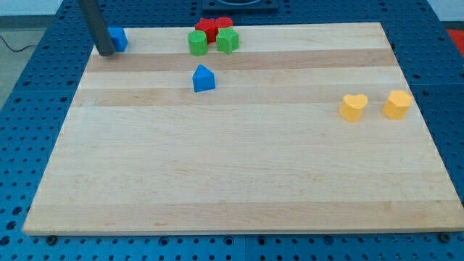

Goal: Move your arm to the bottom center of the board

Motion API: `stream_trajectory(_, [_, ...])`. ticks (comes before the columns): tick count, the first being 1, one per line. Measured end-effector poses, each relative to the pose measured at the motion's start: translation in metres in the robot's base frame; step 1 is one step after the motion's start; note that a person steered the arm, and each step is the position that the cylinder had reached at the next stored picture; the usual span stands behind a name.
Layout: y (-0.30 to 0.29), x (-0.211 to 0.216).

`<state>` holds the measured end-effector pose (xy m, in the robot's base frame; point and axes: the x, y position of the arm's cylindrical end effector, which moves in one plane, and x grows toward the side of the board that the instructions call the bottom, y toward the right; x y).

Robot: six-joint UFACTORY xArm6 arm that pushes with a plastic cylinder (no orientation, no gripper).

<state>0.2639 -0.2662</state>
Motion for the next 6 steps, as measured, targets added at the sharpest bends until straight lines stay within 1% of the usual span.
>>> stream_trajectory(1, [0.006, 0.032])
stream_trajectory(2, [0.023, 0.107])
stream_trajectory(3, [0.056, 0.183])
stream_trajectory(4, [0.123, 0.271])
stream_trajectory(5, [0.246, 0.344])
stream_trajectory(6, [0.346, 0.355])
